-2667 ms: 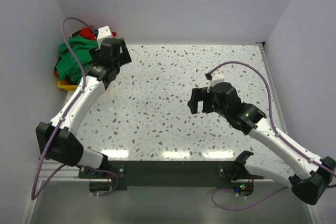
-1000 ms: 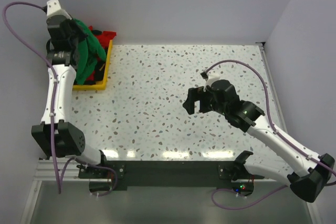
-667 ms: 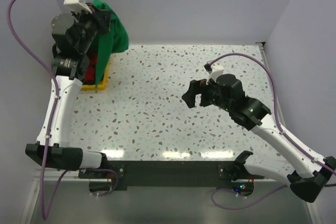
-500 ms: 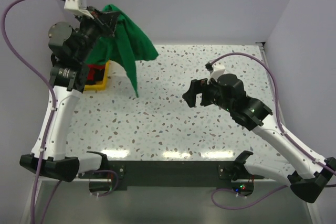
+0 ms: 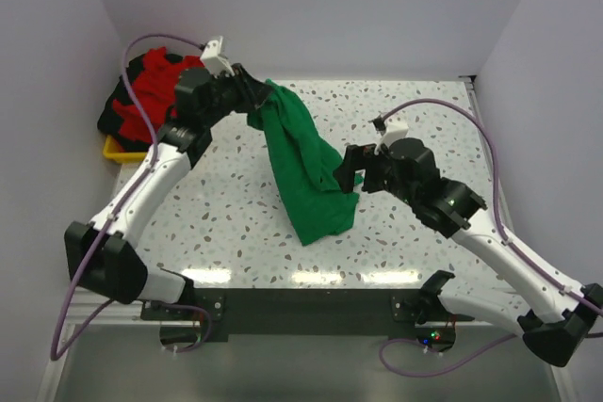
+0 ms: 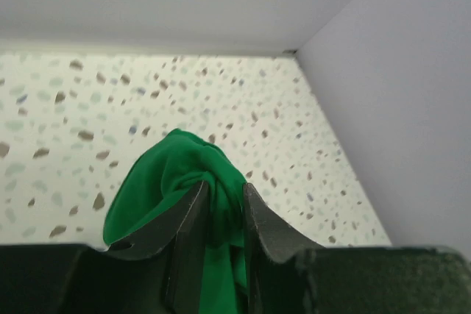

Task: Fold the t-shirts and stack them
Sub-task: Move the tshirt to the center of the board, then flatten the tshirt out

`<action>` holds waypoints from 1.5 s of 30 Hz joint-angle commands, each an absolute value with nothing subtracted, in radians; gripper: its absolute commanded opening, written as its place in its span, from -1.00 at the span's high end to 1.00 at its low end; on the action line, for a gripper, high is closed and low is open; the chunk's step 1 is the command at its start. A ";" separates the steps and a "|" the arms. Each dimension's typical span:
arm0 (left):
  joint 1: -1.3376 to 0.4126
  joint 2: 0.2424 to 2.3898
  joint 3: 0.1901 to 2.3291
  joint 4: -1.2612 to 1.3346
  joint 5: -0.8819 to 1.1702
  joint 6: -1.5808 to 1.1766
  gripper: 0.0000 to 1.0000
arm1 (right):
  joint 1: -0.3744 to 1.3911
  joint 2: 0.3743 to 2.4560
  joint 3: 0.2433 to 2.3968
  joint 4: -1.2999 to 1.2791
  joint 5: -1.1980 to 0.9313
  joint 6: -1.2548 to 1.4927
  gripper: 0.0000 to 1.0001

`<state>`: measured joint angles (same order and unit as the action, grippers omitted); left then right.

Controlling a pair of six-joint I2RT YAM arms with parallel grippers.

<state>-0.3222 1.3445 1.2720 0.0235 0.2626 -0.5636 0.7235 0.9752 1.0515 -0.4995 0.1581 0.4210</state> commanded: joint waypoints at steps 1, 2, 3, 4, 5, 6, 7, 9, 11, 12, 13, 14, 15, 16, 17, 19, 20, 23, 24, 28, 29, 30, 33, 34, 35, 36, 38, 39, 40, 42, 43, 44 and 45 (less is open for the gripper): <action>-0.327 1.442 1.269 -0.052 0.224 -0.635 0.38 | 0.724 1.005 0.999 -0.480 0.230 0.460 -0.97; -0.327 1.472 1.269 -0.060 0.236 -0.635 0.37 | 0.724 1.011 0.988 -0.479 0.244 0.471 -0.97; -0.327 1.480 1.256 -0.057 0.245 -0.650 0.33 | 0.723 1.025 0.968 -0.476 0.258 0.474 -0.97; -0.327 1.486 1.250 -0.055 0.255 -0.658 0.19 | 0.723 1.031 0.960 -0.474 0.268 0.477 -0.97; -0.327 1.489 1.244 -0.060 0.255 -0.661 0.10 | 0.723 1.038 0.951 -0.471 0.276 0.482 -0.97; -0.327 1.486 1.227 -0.064 0.252 -0.670 0.07 | 0.724 1.054 0.937 -0.468 0.285 0.483 -0.97; -0.327 1.480 1.217 -0.071 0.245 -0.675 0.03 | 0.724 1.061 0.930 -0.465 0.299 0.483 -0.97; -0.327 1.460 1.180 -0.104 0.209 -0.680 -0.03 | 0.724 1.083 0.910 -0.445 0.305 0.483 -0.97; -0.327 1.430 1.122 -0.129 0.184 -0.687 -0.06 | 0.724 1.123 0.894 -0.408 0.287 0.473 -0.96; -0.327 1.418 1.097 -0.136 0.176 -0.692 -0.06 | 0.723 1.138 0.893 -0.394 0.279 0.466 -0.95; -0.327 1.404 1.066 -0.137 0.172 -0.698 -0.06 | 0.724 1.176 0.891 -0.379 0.273 0.457 -0.94; -0.327 1.375 1.002 -0.130 0.170 -0.709 -0.06 | 0.724 1.193 0.897 -0.349 0.234 0.445 -0.91; -0.328 1.359 0.968 -0.129 0.166 -0.713 -0.06 | 0.726 1.218 0.902 -0.338 0.212 0.436 -0.84; -0.328 1.344 0.931 -0.126 0.164 -0.721 -0.06 | 0.724 1.239 0.911 -0.327 0.190 0.433 -0.82; -0.331 1.309 0.857 -0.103 0.172 -0.727 -0.06 | 0.726 1.283 0.920 -0.315 0.160 0.428 -0.80; -0.339 1.276 0.786 -0.074 0.186 -0.744 0.00 | 0.732 1.327 0.948 -0.284 0.144 0.425 -0.78; -0.350 1.247 0.723 -0.049 0.202 -0.752 0.03 | 0.738 1.375 0.969 -0.266 0.134 0.425 -0.78; -0.396 1.203 0.631 -0.015 0.224 -0.750 0.06 | 0.745 1.483 1.023 -0.235 0.112 0.437 -0.75; -0.409 1.195 0.612 -0.015 0.224 -0.750 0.07 | 0.749 1.512 1.038 -0.229 0.098 0.440 -0.74; -0.503 1.177 0.551 0.011 0.195 -0.753 0.06 | 0.756 1.611 1.094 -0.187 0.074 0.477 -0.72; -0.541 1.175 0.534 0.006 0.163 -0.759 0.05 | 0.758 1.630 1.115 -0.175 0.068 0.485 -0.72; -0.558 1.177 0.522 0.006 0.150 -0.764 0.03 | 0.758 1.661 1.124 -0.167 0.061 0.492 -0.72; -0.612 1.196 0.477 0.044 0.129 -0.785 -0.05 | 0.758 1.725 1.164 -0.164 0.063 0.514 -0.71; -0.633 1.216 0.471 0.063 0.126 -0.787 -0.08 | 0.759 1.738 1.173 -0.164 0.070 0.525 -0.70; -0.644 1.227 0.466 0.069 0.124 -0.788 -0.10 | 0.761 1.749 1.184 -0.160 0.072 0.531 -0.70; -0.653 1.239 0.469 0.072 0.118 -0.788 -0.12 | 0.761 1.761 1.190 -0.156 0.074 0.535 -0.70; -0.684 1.269 0.479 0.075 0.094 -0.788 -0.15 | 0.759 1.792 1.207 -0.158 0.084 0.549 -0.70; -0.695 1.278 0.480 0.080 0.086 -0.788 -0.19 | 0.761 1.799 1.212 -0.158 0.090 0.554 -0.69; -0.713 1.295 0.482 0.087 0.083 -0.788 -0.20 | 0.761 1.816 1.216 -0.160 0.095 0.560 -0.68; -0.735 1.315 0.491 0.095 0.060 -0.790 -0.25 | 0.759 1.825 1.230 -0.156 0.112 0.564 -0.67; -0.756 1.339 0.500 0.103 0.039 -0.790 -0.26 | 0.761 1.833 1.236 -0.155 0.118 0.565 -0.65; -0.765 1.351 0.506 0.104 0.029 -0.793 -0.27 | 0.761 1.836 1.245 -0.158 0.135 0.566 -0.63; -0.775 1.367 0.512 0.107 0.025 -0.796 -0.27 | 0.761 1.842 1.252 -0.161 0.140 0.565 -0.58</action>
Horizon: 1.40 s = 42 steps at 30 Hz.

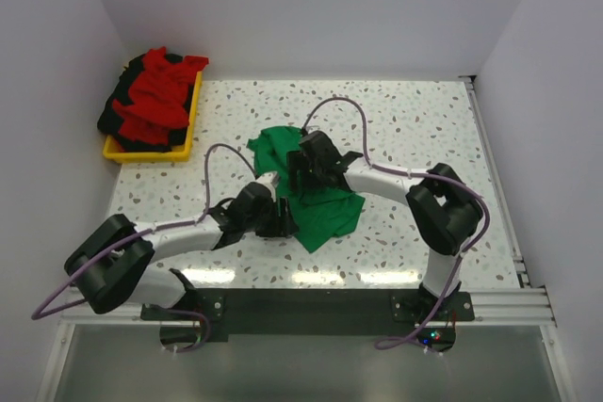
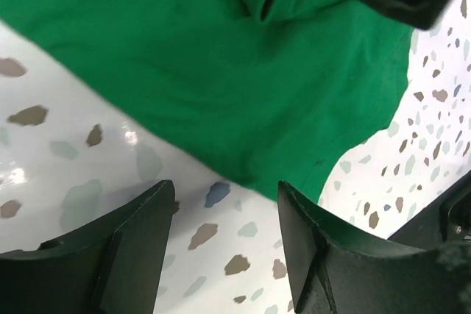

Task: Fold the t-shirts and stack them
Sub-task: Flatten the tshirt out

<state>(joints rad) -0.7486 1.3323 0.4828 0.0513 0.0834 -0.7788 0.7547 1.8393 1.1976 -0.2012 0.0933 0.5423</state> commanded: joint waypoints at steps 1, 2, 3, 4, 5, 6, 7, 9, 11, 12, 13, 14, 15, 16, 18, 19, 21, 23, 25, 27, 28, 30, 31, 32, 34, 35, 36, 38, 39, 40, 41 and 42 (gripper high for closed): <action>-0.790 1.399 0.528 0.115 0.017 -0.798 -0.27 | 0.759 1.851 1.262 -0.169 0.140 0.568 -0.54; -0.799 1.416 0.535 0.115 0.009 -0.799 -0.27 | 0.759 1.859 1.272 -0.173 0.153 0.568 -0.50; -0.822 1.445 0.555 0.110 0.003 -0.801 -0.27 | 0.759 1.865 1.281 -0.181 0.163 0.561 -0.38; -0.834 1.457 0.566 0.106 -0.030 -0.802 -0.28 | 0.759 1.871 1.301 -0.198 0.169 0.560 -0.28; -0.845 1.469 0.578 0.103 -0.043 -0.802 -0.28 | 0.759 1.881 1.308 -0.204 0.184 0.555 -0.20; -0.868 1.483 0.590 0.095 -0.057 -0.802 -0.27 | 0.759 1.881 1.315 -0.212 0.193 0.546 -0.10; -0.879 1.511 0.613 0.077 -0.084 -0.802 -0.26 | 0.759 1.882 1.328 -0.224 0.205 0.545 0.16; -0.903 1.554 0.638 0.052 -0.112 -0.808 -0.10 | 0.758 1.879 1.338 -0.239 0.242 0.531 0.34; -0.911 1.574 0.657 0.032 -0.141 -0.821 0.23 | 0.756 1.878 1.353 -0.256 0.259 0.522 0.58; -0.914 1.583 0.657 0.029 -0.147 -0.828 0.37 | 0.749 1.876 1.359 -0.264 0.270 0.509 0.67; -0.914 1.585 0.652 0.028 -0.161 -0.842 0.53 | 0.747 1.875 1.370 -0.279 0.281 0.505 0.73; -0.914 1.583 0.653 0.020 -0.172 -0.845 0.80 | 0.744 1.873 1.374 -0.285 0.290 0.499 0.89; -0.913 1.575 0.661 0.002 -0.182 -0.850 0.92 | 0.738 1.862 1.377 -0.291 0.299 0.486 0.93; -0.914 1.568 0.667 -0.041 -0.213 -0.853 1.00 | 0.732 1.858 1.381 -0.304 0.313 0.483 0.96; -0.913 1.533 0.692 -0.131 -0.261 -0.861 1.00 | 0.707 1.829 1.381 -0.313 0.324 0.471 1.00; -0.913 1.516 0.701 -0.164 -0.311 -0.865 1.00 | 0.697 1.818 1.379 -0.322 0.325 0.468 1.00; -0.908 1.446 0.721 -0.254 -0.389 -0.870 1.00 | 0.660 1.778 1.378 -0.333 0.339 0.454 1.00; -0.891 1.389 0.727 -0.304 -0.416 -0.880 1.00 | 0.637 1.744 1.376 -0.348 0.356 0.442 1.00; -0.819 1.292 0.723 -0.340 -0.398 -0.868 1.00 | 0.598 1.689 1.376 -0.362 0.362 0.427 1.00; -0.705 1.196 0.719 -0.354 -0.355 -0.850 1.00 | 0.559 1.652 1.378 -0.368 0.373 0.407 1.00; -0.671 1.166 0.724 -0.360 -0.325 -0.821 1.00 | 0.546 1.631 1.385 -0.382 0.373 0.402 1.00; -0.600 1.103 0.770 -0.394 -0.325 -0.795 1.00 | 0.511 1.574 1.394 -0.397 0.379 0.384 1.00; -0.582 1.091 0.793 -0.412 -0.334 -0.770 1.00 | 0.502 1.556 1.403 -0.409 0.383 0.376 1.00; -0.568 1.083 0.820 -0.429 -0.342 -0.758 1.00 | 0.491 1.517 1.410 -0.417 0.387 0.371 1.00; -0.537 1.071 0.911 -0.497 -0.389 -0.732 1.00 | 0.469 1.480 1.431 -0.437 0.397 0.356 1.00; -0.531 1.068 0.943 -0.521 -0.412 -0.723 1.00 | 0.462 1.438 1.437 -0.446 0.400 0.353 1.00; -0.517 1.056 1.001 -0.553 -0.435 -0.713 1.00 | 0.444 1.418 1.445 -0.454 0.400 0.350 1.00; -0.497 1.037 1.055 -0.572 -0.486 -0.677 1.00 | 0.428 1.373 1.469 -0.471 0.391 0.348 1.00; -0.476 1.016 1.112 -0.577 -0.492 -0.660 1.00 | 0.419 1.329 1.479 -0.479 0.391 0.342 1.00; -0.466 1.006 1.143 -0.581 -0.503 -0.628 1.00 | 0.417 1.307 1.500 -0.497 0.400 0.336 1.00; -0.462 0.999 1.176 -0.587 -0.514 -0.615 1.00 | 0.416 1.287 1.512 -0.505 0.405 0.331 1.00; -0.460 0.985 1.242 -0.606 -0.541 -0.595 1.00 | 0.414 1.240 1.532 -0.523 0.410 0.321 1.00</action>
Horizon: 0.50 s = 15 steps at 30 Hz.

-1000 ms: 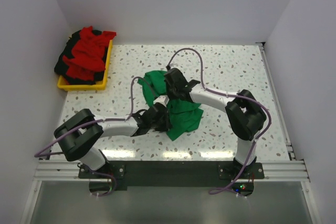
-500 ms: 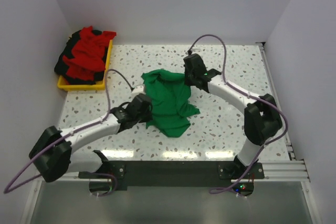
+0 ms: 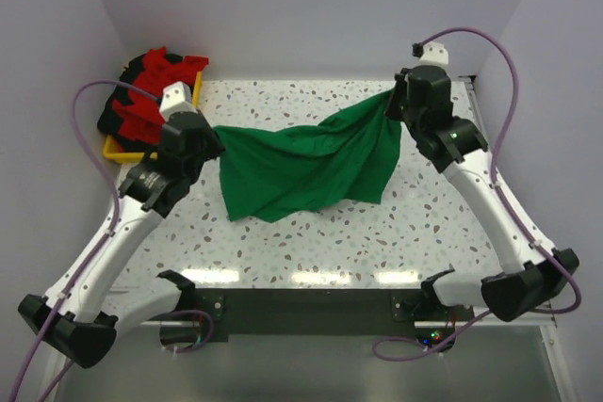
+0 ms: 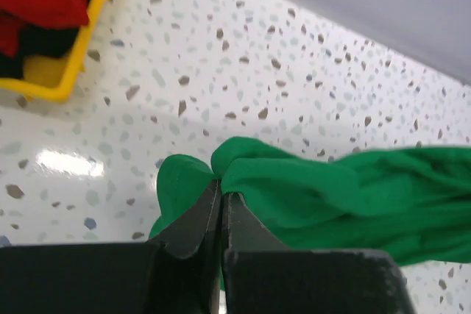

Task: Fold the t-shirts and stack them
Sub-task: Flatten the tshirt out

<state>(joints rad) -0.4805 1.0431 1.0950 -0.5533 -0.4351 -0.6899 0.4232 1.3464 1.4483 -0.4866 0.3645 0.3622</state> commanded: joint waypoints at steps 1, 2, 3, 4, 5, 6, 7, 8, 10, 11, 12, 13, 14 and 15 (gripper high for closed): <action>-0.460 0.979 1.273 -0.614 -0.554 -0.588 1.00 | 0.416 1.218 1.539 -0.528 0.417 0.316 1.00; -0.460 0.970 1.302 -0.620 -0.563 -0.580 1.00 | 0.414 1.189 1.545 -0.532 0.419 0.311 1.00; -0.460 0.950 1.349 -0.632 -0.572 -0.571 1.00 | 0.416 1.163 1.549 -0.534 0.417 0.302 1.00; -0.460 0.937 1.371 -0.635 -0.587 -0.560 1.00 | 0.414 1.108 1.548 -0.532 0.411 0.298 1.00; -0.460 0.924 1.385 -0.635 -0.592 -0.552 1.00 | 0.416 1.079 1.546 -0.528 0.400 0.292 1.00; -0.460 0.895 1.411 -0.634 -0.597 -0.545 1.00 | 0.414 1.056 1.545 -0.526 0.396 0.288 1.00; -0.460 0.881 1.423 -0.634 -0.601 -0.531 1.00 | 0.414 1.002 1.546 -0.525 0.391 0.285 1.00; -0.460 0.867 1.433 -0.630 -0.601 -0.522 1.00 | 0.416 0.980 1.546 -0.525 0.381 0.282 1.00; -0.460 0.830 1.463 -0.627 -0.601 -0.500 1.00 | 0.416 0.919 1.560 -0.531 0.377 0.281 1.00; -0.460 0.813 1.485 -0.624 -0.603 -0.492 1.00 | 0.416 0.899 1.565 -0.535 0.368 0.275 1.00; -0.460 0.807 1.496 -0.624 -0.604 -0.483 1.00 | 0.416 0.884 1.574 -0.537 0.365 0.276 1.00; -0.460 0.804 1.505 -0.620 -0.604 -0.480 1.00 | 0.416 0.868 1.577 -0.540 0.364 0.276 1.00; -0.460 0.796 1.520 -0.609 -0.604 -0.476 1.00 | 0.416 0.841 1.577 -0.540 0.361 0.276 1.00; -0.460 0.796 1.526 -0.603 -0.600 -0.471 1.00 | 0.416 0.830 1.575 -0.540 0.356 0.275 1.00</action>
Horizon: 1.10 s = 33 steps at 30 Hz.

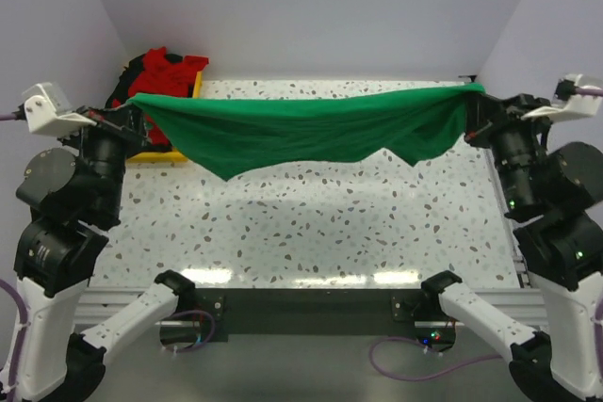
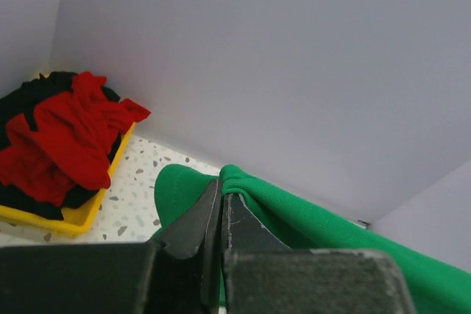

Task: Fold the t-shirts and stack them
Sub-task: Flatten the tshirt out

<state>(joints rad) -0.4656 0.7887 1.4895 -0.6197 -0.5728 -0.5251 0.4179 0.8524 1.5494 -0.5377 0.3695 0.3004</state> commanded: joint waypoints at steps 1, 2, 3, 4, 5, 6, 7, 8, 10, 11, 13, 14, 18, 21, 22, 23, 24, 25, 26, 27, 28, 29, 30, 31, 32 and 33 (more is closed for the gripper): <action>-0.462 0.795 1.531 -0.595 -0.598 -0.468 1.00 | 0.414 0.819 1.574 -0.543 0.356 0.273 1.00; -0.460 0.799 1.537 -0.580 -0.597 -0.465 1.00 | 0.416 0.809 1.572 -0.545 0.357 0.272 1.00; -0.460 0.805 1.542 -0.572 -0.598 -0.463 1.00 | 0.416 0.805 1.566 -0.542 0.359 0.270 1.00; -0.460 0.813 1.546 -0.565 -0.600 -0.462 1.00 | 0.416 0.805 1.563 -0.540 0.360 0.268 1.00; -0.460 0.834 1.548 -0.546 -0.598 -0.459 1.00 | 0.416 0.811 1.559 -0.538 0.360 0.267 1.00; -0.460 0.848 1.546 -0.535 -0.604 -0.460 1.00 | 0.416 0.819 1.551 -0.537 0.359 0.265 1.00; -0.460 0.863 1.542 -0.523 -0.606 -0.460 1.00 | 0.416 0.828 1.546 -0.538 0.357 0.268 1.00; -0.460 0.891 1.523 -0.491 -0.604 -0.460 1.00 | 0.414 0.837 1.539 -0.534 0.356 0.271 1.00; -0.460 0.922 1.494 -0.451 -0.581 -0.468 1.00 | 0.416 0.867 1.499 -0.511 0.357 0.276 1.00; -0.460 0.955 1.455 -0.407 -0.575 -0.468 1.00 | 0.414 0.879 1.480 -0.503 0.362 0.284 1.00; -0.460 1.000 1.418 -0.365 -0.572 -0.474 1.00 | 0.414 0.917 1.427 -0.477 0.374 0.291 1.00; -0.460 1.055 1.386 -0.326 -0.577 -0.474 1.00 | 0.416 0.933 1.381 -0.465 0.380 0.294 1.00; -0.424 1.234 1.361 -0.235 -0.528 -0.472 1.00 | 0.410 1.061 1.293 -0.364 0.431 0.299 0.91; -0.321 1.402 1.399 -0.212 -0.410 -0.527 1.00 | 0.347 1.218 1.298 -0.363 0.370 0.331 0.81; -0.260 1.481 1.429 -0.204 -0.372 -0.544 0.99 | 0.295 1.295 1.298 -0.359 0.347 0.366 0.60; -0.229 1.520 1.445 -0.199 -0.288 -0.561 0.92 | 0.263 1.333 1.307 -0.351 0.309 0.386 0.41; -0.204 1.558 1.469 -0.209 -0.253 -0.568 0.63 | 0.229 1.380 1.327 -0.371 0.229 0.408 0.17; -0.163 1.625 1.533 -0.259 -0.229 -0.571 0.47 | 0.175 1.460 1.353 -0.392 0.191 0.438 -0.10; -0.149 1.650 1.566 -0.294 -0.213 -0.571 0.10 | 0.157 1.503 1.418 -0.453 0.166 0.445 -0.24; -0.140 1.664 1.589 -0.329 -0.212 -0.575 -0.07 | 0.144 1.532 1.452 -0.489 0.140 0.445 -0.36; -0.130 1.652 1.585 -0.360 -0.213 -0.577 -0.20 | 0.137 1.554 1.478 -0.515 0.137 0.443 -0.50; -0.132 1.629 1.559 -0.357 -0.204 -0.581 -0.35 | 0.135 1.562 1.486 -0.531 0.138 0.442 -0.57; -0.132 1.599 1.519 -0.344 -0.193 -0.584 -0.41 | 0.137 1.549 1.465 -0.517 0.137 0.443 -0.65; -0.132 1.522 1.420 -0.321 -0.190 -0.592 -0.46 | 0.137 1.527 1.435 -0.499 0.137 0.460 -0.74; -0.132 1.482 1.367 -0.322 -0.193 -0.639 -0.50 | 0.137 1.485 1.361 -0.467 0.132 0.466 -0.78; -0.132 1.439 1.311 -0.322 -0.190 -0.661 -0.50 | 0.135 1.459 1.327 -0.459 0.124 0.472 -0.79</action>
<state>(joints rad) -0.1165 1.6264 1.4097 -0.3439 -0.2382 -0.5869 0.1200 1.5875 1.3701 -0.4911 0.1795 0.4297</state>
